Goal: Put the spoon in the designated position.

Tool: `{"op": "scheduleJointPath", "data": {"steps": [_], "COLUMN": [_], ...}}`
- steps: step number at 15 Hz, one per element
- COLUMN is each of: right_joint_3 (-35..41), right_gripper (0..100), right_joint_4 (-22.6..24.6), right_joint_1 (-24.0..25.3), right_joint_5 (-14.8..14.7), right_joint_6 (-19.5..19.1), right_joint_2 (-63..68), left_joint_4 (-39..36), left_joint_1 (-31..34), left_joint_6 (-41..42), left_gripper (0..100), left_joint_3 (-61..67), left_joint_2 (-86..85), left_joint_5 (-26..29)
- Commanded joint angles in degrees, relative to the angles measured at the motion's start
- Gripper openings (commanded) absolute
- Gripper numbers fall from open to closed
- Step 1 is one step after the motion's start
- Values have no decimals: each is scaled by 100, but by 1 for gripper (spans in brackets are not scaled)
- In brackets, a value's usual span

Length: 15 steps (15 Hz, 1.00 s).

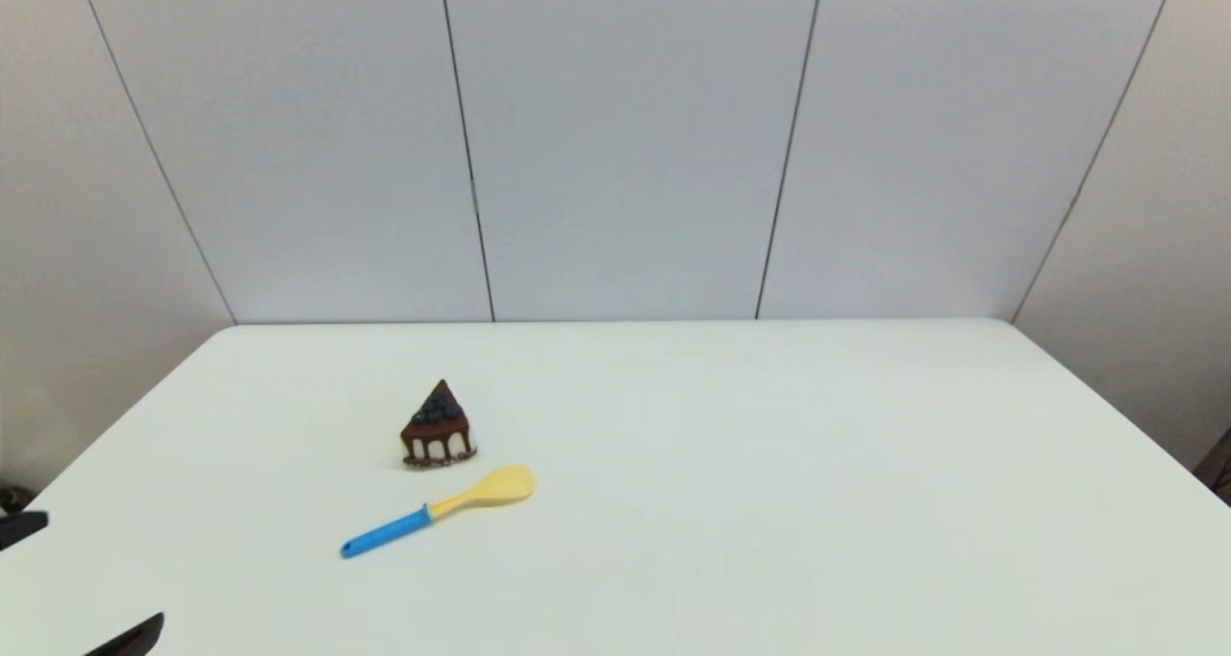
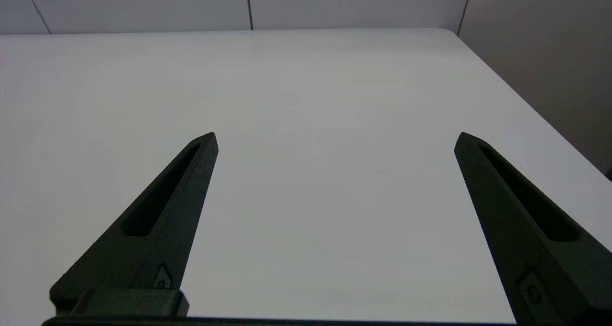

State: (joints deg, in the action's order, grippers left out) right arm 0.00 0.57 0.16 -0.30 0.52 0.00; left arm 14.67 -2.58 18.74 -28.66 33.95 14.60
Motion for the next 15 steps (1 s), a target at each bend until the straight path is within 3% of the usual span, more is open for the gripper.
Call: {"op": "scheduleJointPath", "data": {"steps": [1, 4, 9, 15], "right_joint_3": [9, 9, 9, 9], "right_gripper": [100, 100, 100, 100], "right_joint_4": [4, 4, 4, 4], "right_joint_1": [2, 2, 2, 2], "right_joint_5": [4, 4, 4, 4], "right_joint_6": [0, 0, 0, 0], "right_joint_2": [9, 9, 9, 9], "left_joint_4": [-122, -236, -1888, -1801], "left_joint_1": [153, 179, 197, 197], "left_joint_6": [-239, -300, -441, -643], "left_gripper": [100, 100, 100, 100], "left_joint_3": [1600, 2268, 2866, 2866], "left_joint_2": [-2569, -3404, -3395, -3395], "left_joint_5": [-1170, -1399, -1469, -1206]}}
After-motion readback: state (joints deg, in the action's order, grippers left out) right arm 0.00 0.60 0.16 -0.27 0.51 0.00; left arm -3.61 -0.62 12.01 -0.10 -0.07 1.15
